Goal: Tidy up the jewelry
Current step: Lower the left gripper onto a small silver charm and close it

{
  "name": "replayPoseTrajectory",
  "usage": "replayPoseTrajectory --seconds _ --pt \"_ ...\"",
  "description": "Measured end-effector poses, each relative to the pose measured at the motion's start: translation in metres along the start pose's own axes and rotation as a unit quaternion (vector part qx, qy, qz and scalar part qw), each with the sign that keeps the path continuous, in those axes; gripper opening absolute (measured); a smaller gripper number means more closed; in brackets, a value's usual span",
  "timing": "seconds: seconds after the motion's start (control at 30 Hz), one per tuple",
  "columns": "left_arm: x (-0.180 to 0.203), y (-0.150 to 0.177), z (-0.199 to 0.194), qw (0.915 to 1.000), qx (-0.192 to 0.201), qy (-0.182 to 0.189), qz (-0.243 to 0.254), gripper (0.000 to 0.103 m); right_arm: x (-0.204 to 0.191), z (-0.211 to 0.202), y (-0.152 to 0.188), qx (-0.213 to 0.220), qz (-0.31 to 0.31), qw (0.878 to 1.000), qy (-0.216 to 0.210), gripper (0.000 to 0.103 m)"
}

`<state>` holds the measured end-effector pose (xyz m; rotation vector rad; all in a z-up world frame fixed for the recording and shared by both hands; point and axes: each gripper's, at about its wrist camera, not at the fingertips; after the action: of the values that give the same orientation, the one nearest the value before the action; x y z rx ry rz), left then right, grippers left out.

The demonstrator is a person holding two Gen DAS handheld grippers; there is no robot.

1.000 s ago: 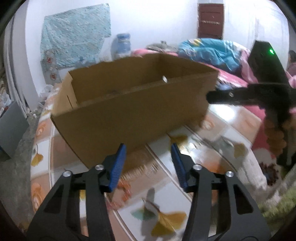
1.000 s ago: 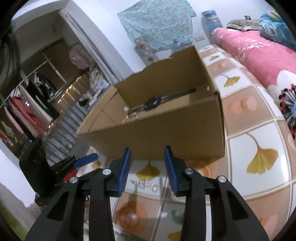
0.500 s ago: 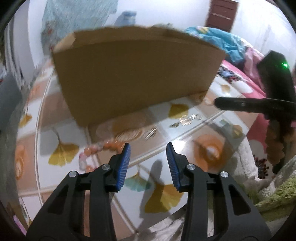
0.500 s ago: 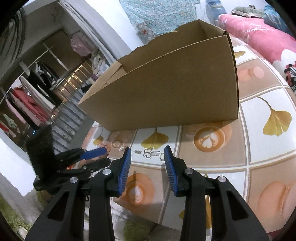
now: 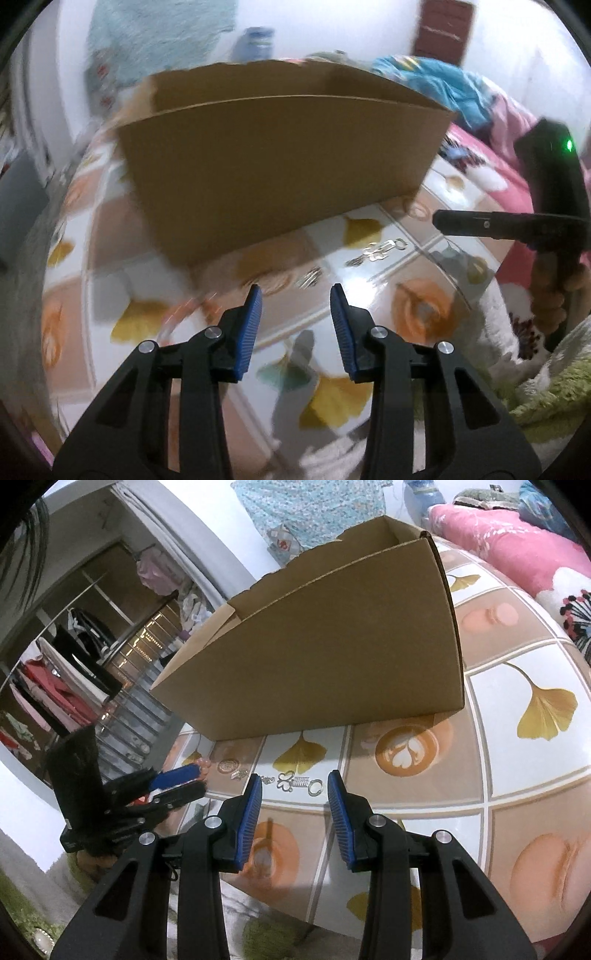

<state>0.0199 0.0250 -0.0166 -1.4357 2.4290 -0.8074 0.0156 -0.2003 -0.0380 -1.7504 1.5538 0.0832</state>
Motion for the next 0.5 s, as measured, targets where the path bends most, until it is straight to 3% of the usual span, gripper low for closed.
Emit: replayPoseTrajectory --seconds 0.13,0.23,0.5 --pt "0.011 -0.011 0.015 0.9984 -0.020 -0.013 0.051 0.034 -0.003 0.000 0.002 -0.002 -0.008 1.000 0.010 0.037" --pt "0.009 -0.014 0.026 0.9962 -0.049 -0.022 0.069 0.024 -0.004 0.001 0.001 -0.002 -0.009 1.000 0.010 0.037" --pt "0.006 -0.028 0.035 0.9918 -0.075 0.002 0.103 0.020 -0.004 0.003 -0.002 -0.001 -0.015 1.000 0.005 0.037"
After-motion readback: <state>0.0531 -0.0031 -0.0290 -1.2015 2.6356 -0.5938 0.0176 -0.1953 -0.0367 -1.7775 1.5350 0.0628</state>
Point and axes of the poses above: each gripper's, at about its wrist camera, not at the fingertips, and z roughly the way its jaws point, x to its right, y to its underside, and after that the axes turned 7 degrees about -x, right-handed
